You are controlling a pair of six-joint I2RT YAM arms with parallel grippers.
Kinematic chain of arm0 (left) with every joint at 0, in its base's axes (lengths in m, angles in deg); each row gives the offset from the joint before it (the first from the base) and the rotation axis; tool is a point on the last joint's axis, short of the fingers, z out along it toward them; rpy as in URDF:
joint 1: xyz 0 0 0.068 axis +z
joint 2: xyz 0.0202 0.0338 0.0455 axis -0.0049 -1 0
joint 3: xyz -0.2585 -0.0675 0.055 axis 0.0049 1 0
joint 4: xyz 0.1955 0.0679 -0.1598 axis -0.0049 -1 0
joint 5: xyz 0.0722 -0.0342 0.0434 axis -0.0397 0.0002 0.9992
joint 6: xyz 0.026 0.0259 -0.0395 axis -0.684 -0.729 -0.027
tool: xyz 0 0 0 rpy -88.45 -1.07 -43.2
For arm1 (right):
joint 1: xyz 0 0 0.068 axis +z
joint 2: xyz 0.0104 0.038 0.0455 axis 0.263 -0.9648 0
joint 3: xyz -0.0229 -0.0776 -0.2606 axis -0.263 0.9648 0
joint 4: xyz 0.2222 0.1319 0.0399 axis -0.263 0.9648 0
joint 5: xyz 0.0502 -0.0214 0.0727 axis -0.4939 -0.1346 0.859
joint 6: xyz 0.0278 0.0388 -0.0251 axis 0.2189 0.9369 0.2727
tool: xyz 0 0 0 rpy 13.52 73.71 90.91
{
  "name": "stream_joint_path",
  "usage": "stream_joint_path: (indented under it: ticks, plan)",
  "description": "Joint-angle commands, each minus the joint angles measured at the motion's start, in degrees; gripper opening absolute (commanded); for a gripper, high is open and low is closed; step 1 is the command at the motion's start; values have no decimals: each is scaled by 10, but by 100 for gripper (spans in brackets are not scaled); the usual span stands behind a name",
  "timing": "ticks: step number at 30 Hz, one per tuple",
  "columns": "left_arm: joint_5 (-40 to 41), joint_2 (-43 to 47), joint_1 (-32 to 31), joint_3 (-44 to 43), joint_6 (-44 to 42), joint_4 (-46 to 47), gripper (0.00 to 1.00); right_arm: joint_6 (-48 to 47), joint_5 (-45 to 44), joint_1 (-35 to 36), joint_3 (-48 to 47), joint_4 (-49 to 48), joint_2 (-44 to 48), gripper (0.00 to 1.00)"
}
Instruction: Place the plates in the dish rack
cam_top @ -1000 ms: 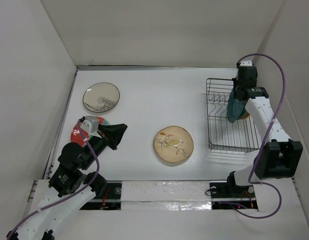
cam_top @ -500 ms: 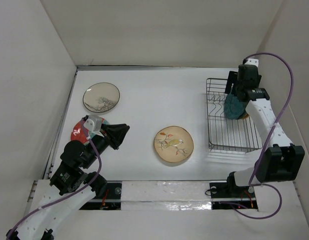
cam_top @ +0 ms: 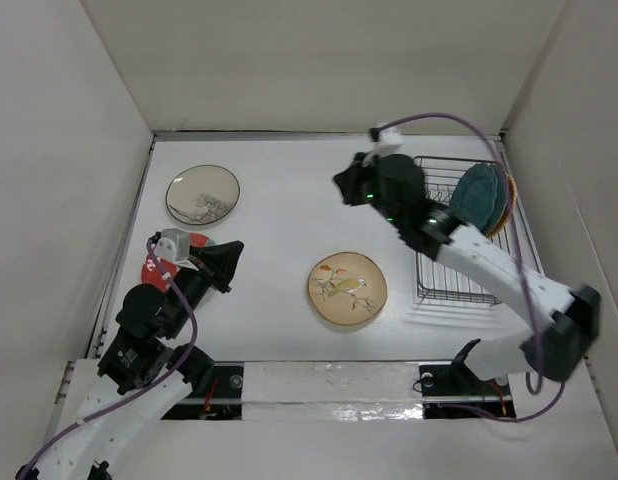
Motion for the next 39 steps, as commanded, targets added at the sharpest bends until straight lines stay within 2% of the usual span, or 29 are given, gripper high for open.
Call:
stream_joint_path:
  ticks: [1, 4, 5, 8, 11, 17, 26, 32, 33, 35, 36, 38, 39]
  plan:
    - [83, 32, 4, -9, 12, 28, 0, 57, 14, 77, -33, -72, -140, 5]
    - [115, 46, 4, -4, 15, 27, 0, 88, 35, 120, -71, -127, -259, 24]
    - [118, 46, 4, -4, 16, 26, 0, 105, 48, 128, -95, -139, -284, 44]
    - [120, 26, 4, -7, 15, 22, 0, 143, 80, 149, -143, -167, -374, 66]
    - [116, 4, 4, -11, 13, 18, 5, 191, 100, 155, -163, -206, -441, 71]
    - [109, -10, 4, -11, 10, 18, 9, 275, 185, 161, -182, -282, -543, 72]
    - [110, -12, 4, -12, 8, 20, 10, 343, 207, 183, -312, -270, -663, 68]
    - [109, -7, 4, -11, 6, 20, 10, 414, 230, 189, -380, -275, -737, 55]
    - [109, -6, 4, -11, 6, 19, 10, 420, 229, 189, -379, -278, -739, 43]
    - [110, -1, 4, -11, 6, 19, 10, 423, 232, 189, -372, -284, -733, 33]
    - [109, 1, 4, -11, 6, 20, 10, 422, 228, 189, -357, -286, -727, 19]
    - [108, 8, 4, -11, 6, 21, 10, 412, 228, 189, -340, -300, -712, 0]
    - [107, 8, 4, -11, 6, 22, 10, 408, 224, 189, -332, -302, -693, 0]
